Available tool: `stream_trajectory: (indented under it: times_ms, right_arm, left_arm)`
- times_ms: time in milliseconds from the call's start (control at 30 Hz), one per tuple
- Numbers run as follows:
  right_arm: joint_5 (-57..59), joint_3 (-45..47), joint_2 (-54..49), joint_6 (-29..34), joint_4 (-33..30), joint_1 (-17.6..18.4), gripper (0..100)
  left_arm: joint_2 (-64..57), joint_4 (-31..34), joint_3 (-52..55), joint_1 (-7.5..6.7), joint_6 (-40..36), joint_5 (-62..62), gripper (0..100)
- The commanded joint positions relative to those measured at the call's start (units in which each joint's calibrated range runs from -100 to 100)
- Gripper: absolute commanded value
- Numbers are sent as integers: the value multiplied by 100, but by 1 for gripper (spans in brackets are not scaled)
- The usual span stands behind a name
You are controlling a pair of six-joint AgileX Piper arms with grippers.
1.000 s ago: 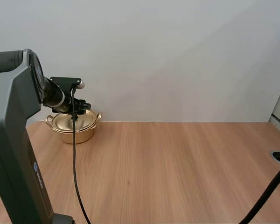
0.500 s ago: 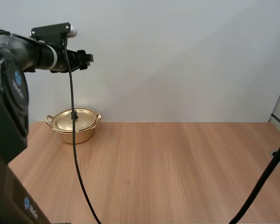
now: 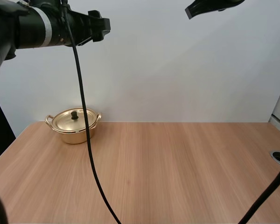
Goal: Open the pot, put the car inside, and close it
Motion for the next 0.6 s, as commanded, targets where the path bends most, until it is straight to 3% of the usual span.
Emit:
stream_trajectory:
  times_ms: [0, 167, 333, 500, 567]
  right_arm:
    - [-714, 655, -269, -3, 3, 0, 0]
    - [-1647, 1538, -652, -3, 112, 0, 0]
    - [-2657, 2735, -1035, -3, 695, 0, 0]
    - [-3294, 4026, -1593, -3, 1391, 0, 0]
    - [-3476, 4570, -1963, -3, 1623, -12, 0]
  left_arm:
    - [-1736, -1, 356, -1, -12, -176, 100]
    - [-3045, -12, 1068, -1, -148, -265, 100]
    - [-4384, 348, 1864, -1, -248, -460, 100]
    - [-5525, 1394, 2573, -10, -894, -808, 100]
    - [-5646, 2347, 2729, -158, -1716, -808, 100]
